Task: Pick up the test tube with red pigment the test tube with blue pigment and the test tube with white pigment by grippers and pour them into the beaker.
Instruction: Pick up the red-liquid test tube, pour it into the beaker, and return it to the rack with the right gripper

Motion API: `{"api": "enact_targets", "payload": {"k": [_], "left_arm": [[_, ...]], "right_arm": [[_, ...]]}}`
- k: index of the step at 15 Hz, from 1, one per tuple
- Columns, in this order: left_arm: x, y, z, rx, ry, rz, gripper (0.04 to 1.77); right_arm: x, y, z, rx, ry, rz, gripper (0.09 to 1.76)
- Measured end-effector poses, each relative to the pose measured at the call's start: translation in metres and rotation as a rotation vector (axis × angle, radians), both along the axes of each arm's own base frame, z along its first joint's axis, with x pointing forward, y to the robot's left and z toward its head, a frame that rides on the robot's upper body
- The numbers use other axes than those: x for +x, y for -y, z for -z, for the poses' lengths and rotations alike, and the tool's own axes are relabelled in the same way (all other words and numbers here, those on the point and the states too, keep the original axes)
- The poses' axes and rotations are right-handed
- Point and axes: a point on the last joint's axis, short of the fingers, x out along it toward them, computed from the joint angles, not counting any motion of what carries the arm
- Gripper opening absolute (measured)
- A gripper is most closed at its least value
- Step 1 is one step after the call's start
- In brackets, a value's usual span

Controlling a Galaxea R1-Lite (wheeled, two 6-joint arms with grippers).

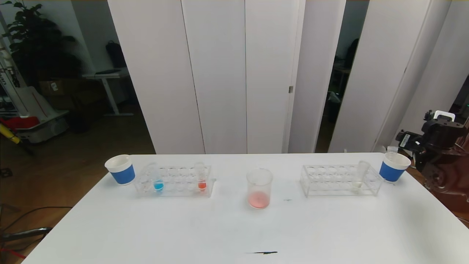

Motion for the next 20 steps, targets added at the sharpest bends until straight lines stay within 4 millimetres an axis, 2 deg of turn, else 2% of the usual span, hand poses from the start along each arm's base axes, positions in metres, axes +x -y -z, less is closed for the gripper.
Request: {"api": "enact_targets", "payload": {"k": [2,4,7,10,12,15,18,20], "left_arm": [[0.000,0.000,0.000,0.000,0.000,0.000,1.74],[0.000,0.000,0.000,0.000,0.000,0.000,1.74],[0.000,0.000,0.000,0.000,0.000,0.000,1.74],[0.000,0.000,0.000,0.000,0.000,0.000,1.74],[0.000,0.000,0.000,0.000,0.000,0.000,1.74],[0.000,0.000,0.000,0.000,0.000,0.000,1.74],[0.000,0.000,0.000,0.000,0.000,0.000,1.74],[0.000,0.000,0.000,0.000,0.000,0.000,1.74]], "right_arm": [[-0.022,-0.004,-0.034,-0.021,0.043,-0.052,1.75],[-0.054,-0.010,-0.071,-0.070,0.084,-0.143,1.75],[-0.124,-0.021,-0.129,-0.182,0.157,-0.254,1.75],[-0.199,-0.029,-0.165,-0.253,0.195,-0.280,1.75],[-0.246,-0.040,-0.178,-0.252,0.175,-0.280,1.75],[-0.309,-0.066,-0.187,-0.244,0.163,-0.324,1.75],[-0.367,-0.088,-0.187,-0.251,0.200,-0.397,1.75],[-0.402,-0.097,-0.179,-0.257,0.210,-0.445,1.75]]}}
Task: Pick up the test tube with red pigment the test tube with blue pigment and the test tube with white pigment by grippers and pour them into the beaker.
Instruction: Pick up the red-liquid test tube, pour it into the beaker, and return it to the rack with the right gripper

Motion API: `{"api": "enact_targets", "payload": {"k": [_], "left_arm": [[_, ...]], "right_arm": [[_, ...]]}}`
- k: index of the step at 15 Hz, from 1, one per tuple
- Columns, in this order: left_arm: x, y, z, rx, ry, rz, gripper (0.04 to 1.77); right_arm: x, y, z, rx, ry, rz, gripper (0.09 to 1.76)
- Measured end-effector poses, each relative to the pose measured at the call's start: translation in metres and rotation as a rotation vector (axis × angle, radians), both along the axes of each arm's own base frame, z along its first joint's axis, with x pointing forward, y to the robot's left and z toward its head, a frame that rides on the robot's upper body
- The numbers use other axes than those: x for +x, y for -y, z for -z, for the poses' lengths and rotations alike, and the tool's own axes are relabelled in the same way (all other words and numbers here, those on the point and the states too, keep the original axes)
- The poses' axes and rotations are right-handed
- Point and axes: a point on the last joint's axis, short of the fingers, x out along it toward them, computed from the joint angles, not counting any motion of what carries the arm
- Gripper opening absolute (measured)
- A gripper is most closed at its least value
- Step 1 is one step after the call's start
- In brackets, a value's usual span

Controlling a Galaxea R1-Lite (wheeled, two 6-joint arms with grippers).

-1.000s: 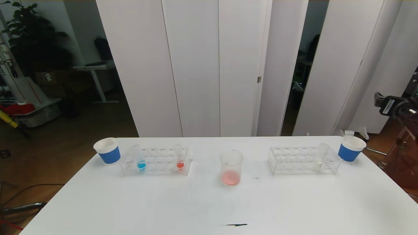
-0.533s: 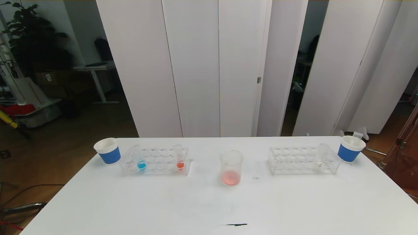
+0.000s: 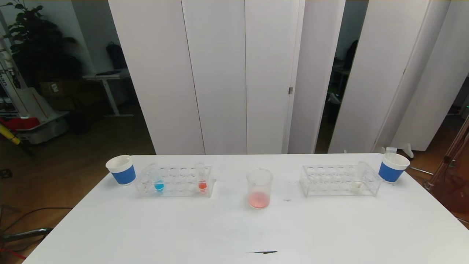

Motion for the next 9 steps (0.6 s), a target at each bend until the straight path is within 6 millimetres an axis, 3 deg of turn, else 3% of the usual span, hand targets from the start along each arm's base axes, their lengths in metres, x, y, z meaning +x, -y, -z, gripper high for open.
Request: {"api": "enact_targets", "payload": {"k": [3,5,9], "left_arm": [[0.000,0.000,0.000,0.000,0.000,0.000,1.74],[0.000,0.000,0.000,0.000,0.000,0.000,1.74],[0.000,0.000,0.000,0.000,0.000,0.000,1.74]], "right_arm": [[-0.036,-0.004,0.028,0.000,-0.047,-0.084,1.75],[-0.039,-0.003,0.059,0.011,-0.104,-0.123,1.75],[-0.033,-0.002,0.142,0.062,-0.250,-0.162,1.75]]}}
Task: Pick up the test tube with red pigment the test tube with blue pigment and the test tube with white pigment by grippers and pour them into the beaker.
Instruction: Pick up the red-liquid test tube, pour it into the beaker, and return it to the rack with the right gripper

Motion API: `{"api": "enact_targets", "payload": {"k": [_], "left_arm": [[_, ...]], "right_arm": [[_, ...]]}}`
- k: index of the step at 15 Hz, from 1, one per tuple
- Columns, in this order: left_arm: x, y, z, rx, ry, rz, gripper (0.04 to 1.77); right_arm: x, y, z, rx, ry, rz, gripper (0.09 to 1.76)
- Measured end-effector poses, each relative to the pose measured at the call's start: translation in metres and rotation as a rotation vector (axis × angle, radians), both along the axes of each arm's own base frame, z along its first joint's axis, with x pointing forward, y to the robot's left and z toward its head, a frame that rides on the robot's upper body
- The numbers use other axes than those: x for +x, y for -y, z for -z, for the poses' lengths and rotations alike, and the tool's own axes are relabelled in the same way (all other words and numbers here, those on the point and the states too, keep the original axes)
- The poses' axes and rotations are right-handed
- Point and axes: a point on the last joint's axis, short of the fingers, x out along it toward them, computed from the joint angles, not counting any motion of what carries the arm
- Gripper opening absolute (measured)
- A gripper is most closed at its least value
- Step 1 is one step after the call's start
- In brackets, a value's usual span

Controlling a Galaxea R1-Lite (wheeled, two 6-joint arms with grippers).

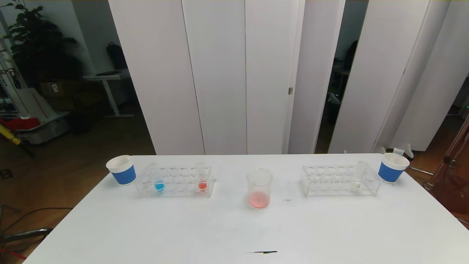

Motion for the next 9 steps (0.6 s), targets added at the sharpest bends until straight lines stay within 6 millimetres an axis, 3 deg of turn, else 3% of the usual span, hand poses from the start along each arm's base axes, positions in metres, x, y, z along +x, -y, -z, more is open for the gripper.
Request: {"api": "enact_targets", "payload": {"k": [5,9], "left_arm": [[0.000,0.000,0.000,0.000,0.000,0.000,1.74],[0.000,0.000,0.000,0.000,0.000,0.000,1.74]], "right_arm": [[-0.006,0.000,0.057,0.019,-0.024,-0.023,1.75],[-0.006,-0.001,0.070,0.047,-0.016,-0.029,1.75]]}}
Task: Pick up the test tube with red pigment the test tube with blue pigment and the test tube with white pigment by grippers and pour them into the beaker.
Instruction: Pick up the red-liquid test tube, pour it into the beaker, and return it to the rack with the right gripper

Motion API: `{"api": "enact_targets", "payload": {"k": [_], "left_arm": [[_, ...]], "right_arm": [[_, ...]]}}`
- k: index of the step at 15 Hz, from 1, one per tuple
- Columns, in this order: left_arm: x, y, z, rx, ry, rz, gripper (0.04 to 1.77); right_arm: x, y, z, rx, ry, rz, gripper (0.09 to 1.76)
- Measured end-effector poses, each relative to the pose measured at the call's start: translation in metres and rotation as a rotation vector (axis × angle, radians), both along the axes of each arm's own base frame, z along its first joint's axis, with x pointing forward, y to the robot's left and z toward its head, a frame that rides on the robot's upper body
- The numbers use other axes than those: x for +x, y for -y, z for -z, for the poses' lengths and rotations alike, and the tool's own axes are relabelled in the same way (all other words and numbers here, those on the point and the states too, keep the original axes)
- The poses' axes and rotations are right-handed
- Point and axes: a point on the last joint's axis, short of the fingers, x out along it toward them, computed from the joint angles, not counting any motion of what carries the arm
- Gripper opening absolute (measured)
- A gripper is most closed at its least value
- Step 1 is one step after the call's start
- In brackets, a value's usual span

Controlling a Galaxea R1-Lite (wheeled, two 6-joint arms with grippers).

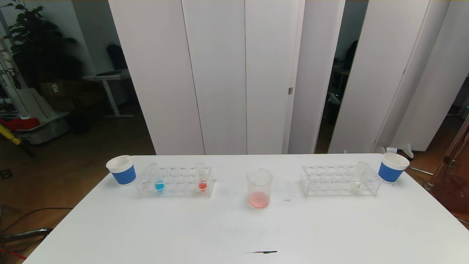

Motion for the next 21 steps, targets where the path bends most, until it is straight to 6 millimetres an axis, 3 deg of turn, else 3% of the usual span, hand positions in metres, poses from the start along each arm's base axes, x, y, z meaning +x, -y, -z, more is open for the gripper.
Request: {"api": "enact_targets", "payload": {"k": [21], "left_arm": [[0.0000,0.0000,0.0000,0.000,0.000,0.000,1.74]], "right_arm": [[-0.0001,0.0001,0.0013,0.004,0.004,0.002,1.75]]}}
